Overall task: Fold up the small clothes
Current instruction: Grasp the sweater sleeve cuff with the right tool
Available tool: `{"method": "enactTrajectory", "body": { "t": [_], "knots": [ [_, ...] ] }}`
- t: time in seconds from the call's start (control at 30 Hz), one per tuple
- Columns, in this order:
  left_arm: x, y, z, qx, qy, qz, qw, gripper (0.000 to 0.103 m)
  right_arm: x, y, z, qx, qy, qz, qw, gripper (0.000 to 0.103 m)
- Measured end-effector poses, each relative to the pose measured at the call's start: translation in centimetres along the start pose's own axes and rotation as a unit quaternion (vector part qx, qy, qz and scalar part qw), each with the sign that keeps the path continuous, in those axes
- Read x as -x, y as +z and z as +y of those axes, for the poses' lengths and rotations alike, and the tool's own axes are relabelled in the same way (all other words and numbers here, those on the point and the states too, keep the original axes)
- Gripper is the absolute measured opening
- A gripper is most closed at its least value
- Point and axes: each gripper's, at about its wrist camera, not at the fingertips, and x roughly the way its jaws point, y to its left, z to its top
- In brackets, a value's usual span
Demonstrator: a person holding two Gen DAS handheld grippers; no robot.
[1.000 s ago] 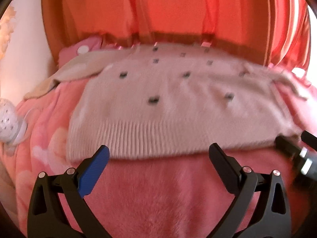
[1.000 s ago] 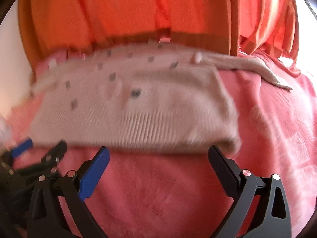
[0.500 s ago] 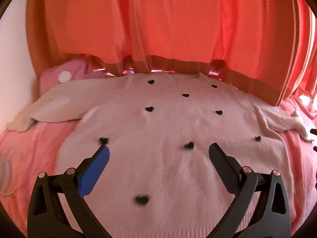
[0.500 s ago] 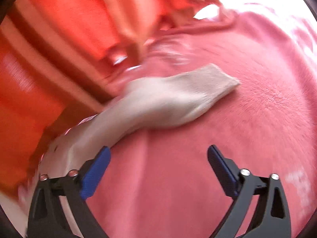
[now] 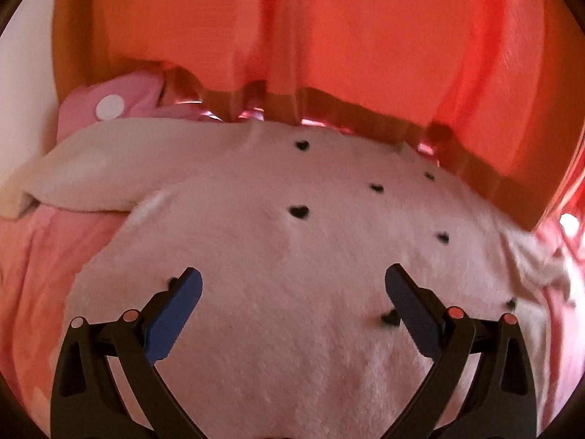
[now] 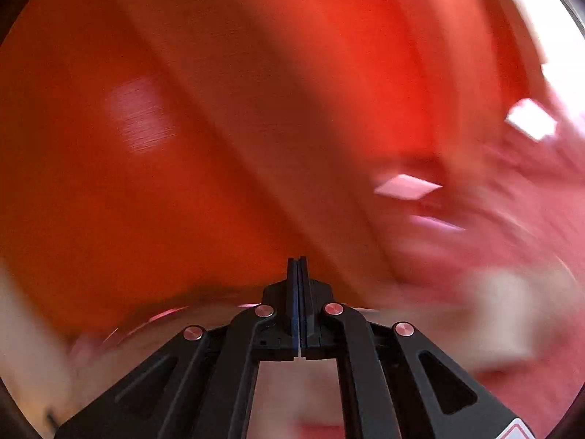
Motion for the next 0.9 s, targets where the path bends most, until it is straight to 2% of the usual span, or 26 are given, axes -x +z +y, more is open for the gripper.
{"method": "enactTrajectory", "body": {
  "t": [0.07, 0.13, 0.2, 0.23, 0.3, 0.37, 0.4, 0.43, 0.5, 0.57, 0.7, 0.73, 0.8, 0.83, 0.87, 0.9],
  "knots": [
    [0.2, 0.3, 0.9, 0.012, 0.0, -0.005, 0.9999, 0.098, -2.3, -1.7, 7.1, 0.032, 0.079, 0.035, 0.996, 0.003],
    [0.3, 0.4, 1.5, 0.018, 0.003, -0.006, 0.9998, 0.098, -4.7, -4.5, 11.5, 0.037, 0.117, 0.076, 0.989, 0.003],
    [0.3, 0.3, 2.1, 0.017, 0.013, -0.007, 0.9997, 0.098, -6.6, -7.6, 12.7, 0.027, 0.112, 0.11, 0.987, 0.004],
    [0.3, 0.4, 2.4, 0.016, 0.02, -0.007, 0.9997, 0.098, -7.2, -9.2, 11.7, 0.02, 0.091, 0.129, 0.987, 0.005],
    [0.3, 0.4, 2.9, 0.016, 0.022, -0.003, 0.9996, 0.098, -6.8, -10.7, 6.9, -0.006, 0.019, 0.136, 0.991, 0.007],
    [0.2, 0.4, 3.4, 0.027, 0.011, 0.006, 0.9996, 0.098, -5.3, -10.8, 0.9, -0.058, -0.052, 0.126, 0.989, 0.019],
    [0.1, 0.5, 3.5, 0.033, 0.006, 0.01, 0.9994, 0.098, -3.7, -10.9, -2.7, -0.096, -0.092, 0.113, 0.985, 0.035],
    [0.0, 0.5, 3.6, 0.039, 0.002, 0.013, 0.9992, 0.098, -1.6, -10.9, -6.8, -0.139, -0.138, 0.094, 0.976, 0.045],
    [-0.3, 0.5, 3.6, 0.048, -0.004, 0.018, 0.9987, 0.098, 2.6, -10.8, -14.1, -0.208, -0.226, 0.06, 0.95, 0.057],
    [-0.6, 0.5, 3.4, 0.051, -0.009, 0.02, 0.9984, 0.098, 6.0, -11.1, -20.2, -0.258, -0.292, 0.043, 0.92, 0.064],
    [-1.3, 0.2, 2.7, 0.036, -0.001, 0.027, 0.999, 0.098, 8.6, -12.2, -26.6, -0.335, -0.318, 0.019, 0.887, 0.07],
    [-1.5, 0.1, 2.5, 0.033, 0.0, 0.03, 0.999, 0.098, 8.8, -12.4, -27.9, -0.358, -0.321, 0.008, 0.877, 0.07],
    [-1.6, -0.1, 2.3, 0.028, 0.003, 0.032, 0.9991, 0.098, 8.9, -13.0, -29.6, -0.388, -0.309, -0.03, 0.868, 0.07],
    [-1.7, -0.1, 2.2, 0.025, 0.006, 0.032, 0.9992, 0.098, 8.3, -12.9, -29.7, -0.395, -0.308, -0.033, 0.865, 0.064],
    [-1.7, -0.1, 2.1, 0.024, 0.007, 0.031, 0.9992, 0.098, 7.8, -12.7, -30.0, -0.399, -0.295, -0.033, 0.868, 0.05],
    [-1.7, -0.1, 2.1, 0.022, 0.008, 0.03, 0.9993, 0.098, 7.0, -12.2, -29.7, -0.4, -0.276, -0.025, 0.874, 0.014]
  ]
}}
